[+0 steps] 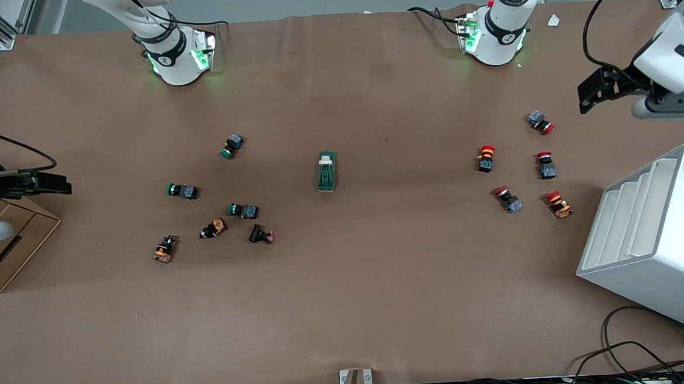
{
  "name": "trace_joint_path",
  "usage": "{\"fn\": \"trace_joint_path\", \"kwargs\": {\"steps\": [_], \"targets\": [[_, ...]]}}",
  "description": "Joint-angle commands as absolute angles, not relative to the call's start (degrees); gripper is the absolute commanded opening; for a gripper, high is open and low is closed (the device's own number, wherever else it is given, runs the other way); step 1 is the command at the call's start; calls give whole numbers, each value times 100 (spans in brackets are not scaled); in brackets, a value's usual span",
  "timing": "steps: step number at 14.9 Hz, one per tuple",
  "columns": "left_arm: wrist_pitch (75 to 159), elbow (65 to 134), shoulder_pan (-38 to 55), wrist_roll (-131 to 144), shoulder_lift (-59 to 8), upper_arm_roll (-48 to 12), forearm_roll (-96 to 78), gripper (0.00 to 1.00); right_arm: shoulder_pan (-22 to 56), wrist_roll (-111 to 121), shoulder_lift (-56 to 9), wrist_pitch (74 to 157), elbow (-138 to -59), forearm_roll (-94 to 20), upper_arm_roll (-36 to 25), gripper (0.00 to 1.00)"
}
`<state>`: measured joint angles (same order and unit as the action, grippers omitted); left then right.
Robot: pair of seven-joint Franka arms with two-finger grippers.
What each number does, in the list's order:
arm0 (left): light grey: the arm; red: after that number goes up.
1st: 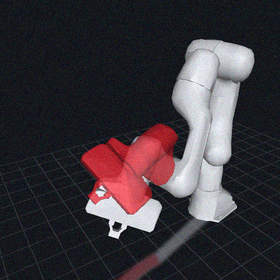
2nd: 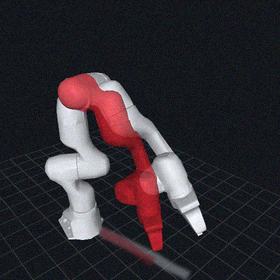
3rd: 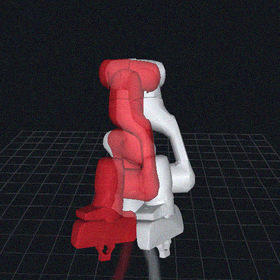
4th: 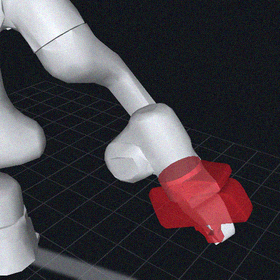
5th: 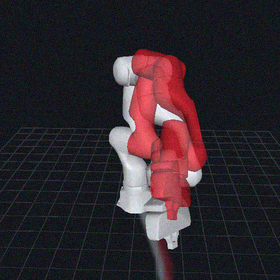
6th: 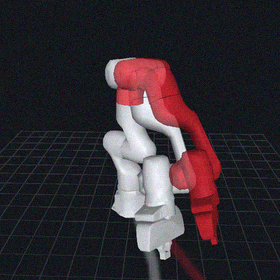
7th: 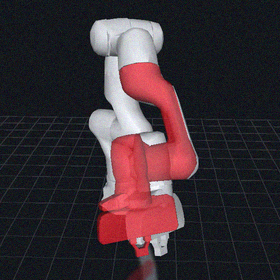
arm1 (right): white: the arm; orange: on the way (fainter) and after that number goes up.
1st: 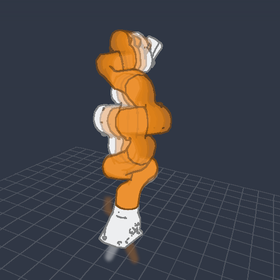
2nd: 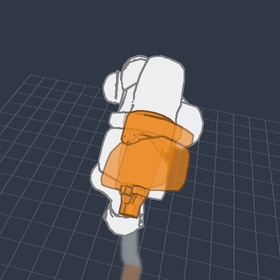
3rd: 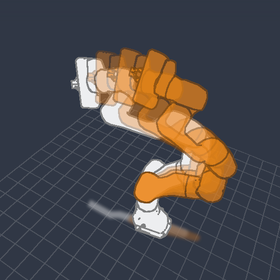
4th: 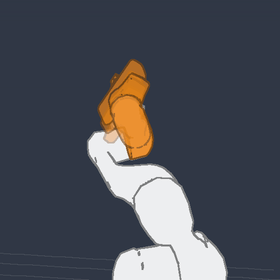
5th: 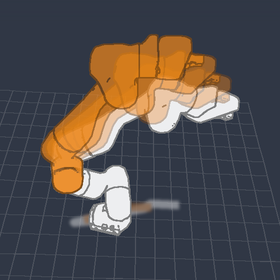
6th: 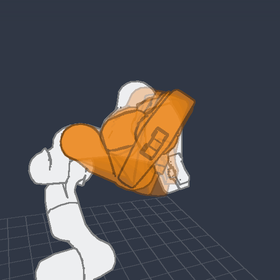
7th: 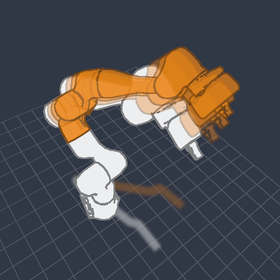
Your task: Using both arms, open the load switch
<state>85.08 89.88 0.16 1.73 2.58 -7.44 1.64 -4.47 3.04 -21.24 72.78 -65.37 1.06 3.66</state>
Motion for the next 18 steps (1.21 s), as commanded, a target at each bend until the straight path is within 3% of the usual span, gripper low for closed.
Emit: {"fn": "trace_joint_path", "kwargs": {"steps": [1, 8, 18], "targets": [[8552, 9421, 44, 193, 737, -572, -192, 100, -510, 316, -1899, 7207, -6671, -79, 360, 100], [8595, 9536, 44, 237, 879, -571, -272, 100, -97, 316, -1794, 7225, -6741, 44, 53, 100], [8534, 9562, 26, 404, 914, -554, -193, 100, -9, 316, -239, 7479, -8173, 9, -70, 100]]}}
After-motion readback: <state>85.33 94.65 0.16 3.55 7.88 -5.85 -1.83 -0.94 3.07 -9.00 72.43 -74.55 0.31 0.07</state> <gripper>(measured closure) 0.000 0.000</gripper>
